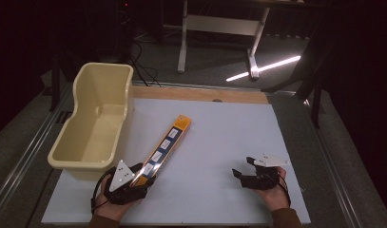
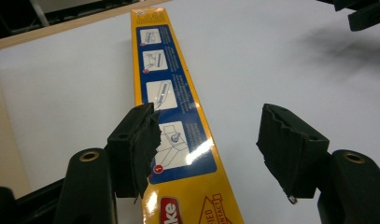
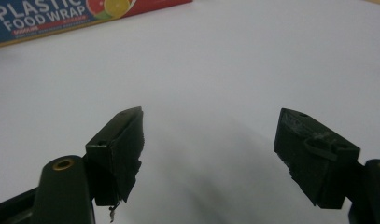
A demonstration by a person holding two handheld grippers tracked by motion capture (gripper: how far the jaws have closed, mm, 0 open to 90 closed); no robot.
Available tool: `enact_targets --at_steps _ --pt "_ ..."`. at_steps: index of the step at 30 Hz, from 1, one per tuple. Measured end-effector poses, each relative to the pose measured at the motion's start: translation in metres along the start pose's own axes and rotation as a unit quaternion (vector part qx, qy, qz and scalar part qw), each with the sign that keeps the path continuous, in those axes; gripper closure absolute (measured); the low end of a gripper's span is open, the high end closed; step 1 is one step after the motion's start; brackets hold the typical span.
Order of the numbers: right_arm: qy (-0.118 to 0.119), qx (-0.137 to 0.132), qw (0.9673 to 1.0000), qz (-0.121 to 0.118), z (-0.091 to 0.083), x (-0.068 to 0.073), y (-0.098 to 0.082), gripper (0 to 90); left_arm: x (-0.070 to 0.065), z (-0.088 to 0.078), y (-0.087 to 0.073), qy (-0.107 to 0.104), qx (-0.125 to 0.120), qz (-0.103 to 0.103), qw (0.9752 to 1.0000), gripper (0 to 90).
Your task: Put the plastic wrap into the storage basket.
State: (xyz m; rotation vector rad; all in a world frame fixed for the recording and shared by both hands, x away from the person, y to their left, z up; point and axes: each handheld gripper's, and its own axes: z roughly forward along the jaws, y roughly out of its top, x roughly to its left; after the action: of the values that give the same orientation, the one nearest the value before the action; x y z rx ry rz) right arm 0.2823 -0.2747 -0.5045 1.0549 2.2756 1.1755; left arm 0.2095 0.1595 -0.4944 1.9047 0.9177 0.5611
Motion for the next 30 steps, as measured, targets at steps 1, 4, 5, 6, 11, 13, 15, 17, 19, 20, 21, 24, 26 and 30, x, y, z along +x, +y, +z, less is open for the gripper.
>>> enact_targets --at_steps 1,4,5,6,11,13,15,17,19,20,21,24,26,30 --pt "-0.003 -0.004 1.0000 0.002 -0.001 -0.001 -0.001 22.4 -0.001 0.001 0.001 -0.002 0.000 0.000 1.0000 36.9" --pt "-0.005 -0.005 1.0000 0.004 -0.003 -0.001 -0.001 22.4 -0.001 0.001 0.001 -0.003 0.001 0.001 1.0000 36.7" --pt "-0.006 -0.009 0.9999 0.006 -0.004 -0.002 -0.001 21.9 -0.001 0.002 0.000 -0.004 0.003 0.002 1.0000 36.4" --pt "-0.008 -0.012 0.9999 0.005 -0.004 -0.002 -0.001 21.9 -0.001 0.002 0.000 -0.004 0.003 0.002 1.0000 36.2" --pt "-0.009 -0.015 0.9998 0.008 -0.004 -0.002 0.000 21.1 -0.001 0.001 0.000 -0.003 0.007 -0.003 1.0000 35.0" --pt "-0.010 -0.014 0.9998 0.010 -0.004 -0.002 -0.001 21.0 -0.001 0.000 -0.001 -0.004 0.005 -0.007 1.0000 35.1" --pt "-0.011 -0.014 0.9997 0.015 -0.003 -0.003 -0.001 20.6 -0.001 -0.002 -0.002 -0.007 0.006 -0.009 0.9999 37.3" --pt "-0.012 -0.014 0.9997 0.017 -0.003 -0.003 0.000 20.5 -0.001 -0.006 -0.003 -0.003 0.006 -0.005 1.0000 39.7" --pt "-0.012 -0.013 0.9997 0.017 -0.002 -0.003 0.000 20.5 -0.001 -0.008 -0.003 -0.002 0.004 -0.007 1.0000 43.9" --pt "-0.012 -0.013 0.9997 0.016 -0.002 -0.003 0.000 20.5 -0.001 -0.010 -0.004 0.001 0.004 -0.010 0.9999 46.2" --pt "-0.013 -0.012 0.9997 0.017 -0.002 -0.003 0.000 20.5 0.001 -0.014 -0.006 0.011 0.008 -0.011 0.9999 49.5" --pt "-0.012 -0.012 0.9997 0.018 -0.002 -0.004 0.000 20.5 0.004 -0.022 -0.009 0.034 0.014 -0.013 0.9992 60.7" --pt "-0.013 -0.012 0.9997 0.018 -0.001 -0.004 0.000 20.5 0.006 -0.028 -0.012 0.045 0.019 -0.013 0.9987 71.1" --pt "-0.012 -0.012 0.9997 0.017 -0.001 -0.004 0.000 20.5 0.011 -0.037 -0.017 0.045 0.039 -0.020 0.9980 89.7"
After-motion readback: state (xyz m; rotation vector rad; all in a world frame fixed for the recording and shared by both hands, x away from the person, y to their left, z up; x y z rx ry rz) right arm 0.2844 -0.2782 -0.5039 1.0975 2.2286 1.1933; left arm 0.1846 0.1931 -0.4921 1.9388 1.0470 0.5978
